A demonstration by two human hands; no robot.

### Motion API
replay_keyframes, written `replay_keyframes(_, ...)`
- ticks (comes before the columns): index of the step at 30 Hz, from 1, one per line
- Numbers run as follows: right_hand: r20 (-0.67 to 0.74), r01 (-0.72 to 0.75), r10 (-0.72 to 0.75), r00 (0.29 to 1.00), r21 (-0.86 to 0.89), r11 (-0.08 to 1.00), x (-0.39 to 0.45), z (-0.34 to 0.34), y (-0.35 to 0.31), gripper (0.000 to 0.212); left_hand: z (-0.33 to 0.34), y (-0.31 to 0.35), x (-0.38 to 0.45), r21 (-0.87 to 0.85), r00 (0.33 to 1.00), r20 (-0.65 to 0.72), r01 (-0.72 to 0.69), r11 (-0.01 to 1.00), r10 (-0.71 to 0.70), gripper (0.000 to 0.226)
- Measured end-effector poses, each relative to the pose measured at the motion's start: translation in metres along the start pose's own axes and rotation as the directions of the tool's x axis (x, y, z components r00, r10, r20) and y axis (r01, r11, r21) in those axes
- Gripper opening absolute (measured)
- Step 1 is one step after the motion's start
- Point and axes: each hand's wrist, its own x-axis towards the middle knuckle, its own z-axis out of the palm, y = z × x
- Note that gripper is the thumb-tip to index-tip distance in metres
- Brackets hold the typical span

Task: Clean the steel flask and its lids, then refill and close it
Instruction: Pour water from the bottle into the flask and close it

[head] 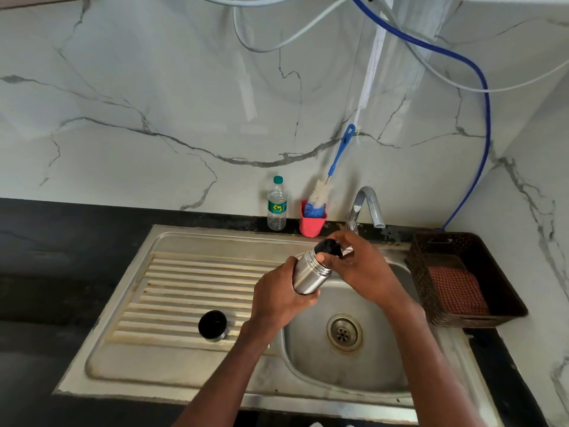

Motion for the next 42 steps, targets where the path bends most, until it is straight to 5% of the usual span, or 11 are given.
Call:
replay_keyframes(5,0.078,0.136,-0.136,0.988,-0.002,0.991,-0.005,-0.01,0.008,0.056,0.001,-0.001,0.001,0.012,1.0,0.01,-0.017,1.0,0.017,0.057)
replay_keyframes(8,0.078,0.144,-0.146,0.986,0.035,0.989,-0.003,-0.011,0.008,0.045,0.0,0.0,0.001,0.002,1.0,0.009,-0.028,1.0,0.028,0.058)
replay_keyframes(11,-0.002,0.09,-0.091,0.996,-0.105,0.99,0.0,-0.007,0.009,0.033,0.001,0.001,0.002,0.009,0.999,0.008,-0.045,0.999,0.045,0.058)
replay_keyframes(16,0.154,0.178,-0.171,0.973,-0.032,0.983,-0.002,-0.019,0.01,0.054,0.003,-0.003,0.004,0.008,0.999,0.012,-0.033,0.999,0.033,0.058)
replay_keyframes(21,0.041,0.153,-0.147,0.988,-0.188,0.97,0.001,-0.012,0.009,0.045,0.005,-0.005,0.006,0.001,0.995,-0.019,-0.095,0.995,0.095,0.058)
replay_keyframes(25,0.235,0.256,-0.216,0.948,-0.157,0.954,-0.001,-0.025,0.008,0.057,0.005,-0.006,0.007,-0.012,0.995,-0.011,-0.102,0.995,0.102,0.057)
replay_keyframes(29,0.028,0.164,-0.165,0.986,-0.347,0.923,0.0,-0.014,0.01,0.044,0.004,-0.004,0.009,0.017,0.992,0.002,-0.129,0.991,0.129,0.056)
replay_keyframes(34,0.217,0.323,-0.276,0.936,-0.223,0.92,0.001,-0.027,0.012,0.052,0.004,-0.005,0.008,0.002,0.993,0.017,-0.115,0.993,0.115,0.056)
replay_keyframes(36,0.139,0.3,-0.269,0.953,-0.312,0.901,0.002,-0.022,0.012,0.038,0.004,-0.004,0.009,0.019,0.992,0.017,-0.127,0.992,0.126,0.056)
replay_keyframes(38,0.053,0.197,-0.192,0.98,-0.408,0.892,0.003,-0.013,0.009,0.05,0.004,-0.003,0.008,0.035,0.99,0.025,-0.141,0.989,0.14,0.057)
replay_keyframes(42,0.239,0.347,-0.277,0.931,-0.332,0.877,0.001,-0.016,0.016,0.054,0.002,-0.004,0.008,0.0,0.992,0.029,-0.122,0.993,0.121,0.055)
